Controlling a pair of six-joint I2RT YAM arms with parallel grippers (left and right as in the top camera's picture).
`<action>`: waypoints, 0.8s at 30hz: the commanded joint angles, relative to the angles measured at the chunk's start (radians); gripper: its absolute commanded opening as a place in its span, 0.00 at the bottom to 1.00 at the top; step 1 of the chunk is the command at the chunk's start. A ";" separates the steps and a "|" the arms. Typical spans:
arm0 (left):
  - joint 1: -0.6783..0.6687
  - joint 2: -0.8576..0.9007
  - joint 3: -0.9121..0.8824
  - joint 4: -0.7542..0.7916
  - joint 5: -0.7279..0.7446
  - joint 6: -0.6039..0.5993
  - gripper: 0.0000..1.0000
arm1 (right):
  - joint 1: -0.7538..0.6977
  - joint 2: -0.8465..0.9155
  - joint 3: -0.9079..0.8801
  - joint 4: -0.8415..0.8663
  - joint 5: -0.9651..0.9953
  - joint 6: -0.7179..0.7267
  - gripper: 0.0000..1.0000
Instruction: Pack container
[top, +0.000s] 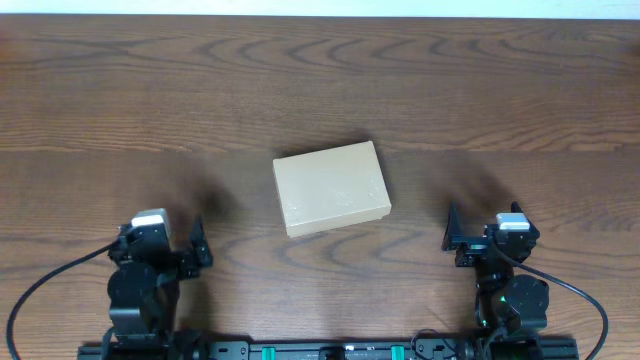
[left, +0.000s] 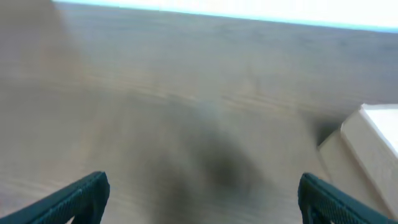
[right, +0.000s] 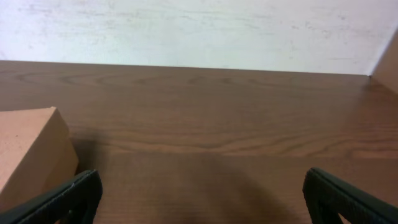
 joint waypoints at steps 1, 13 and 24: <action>0.003 -0.044 -0.069 0.117 0.010 0.111 0.95 | 0.007 -0.007 -0.006 0.000 -0.004 0.014 0.99; 0.003 -0.151 -0.259 0.459 0.009 0.180 0.95 | 0.007 -0.007 -0.006 0.000 -0.004 0.014 0.99; 0.003 -0.177 -0.325 0.502 0.007 0.205 0.95 | 0.007 -0.007 -0.006 0.000 -0.004 0.014 0.99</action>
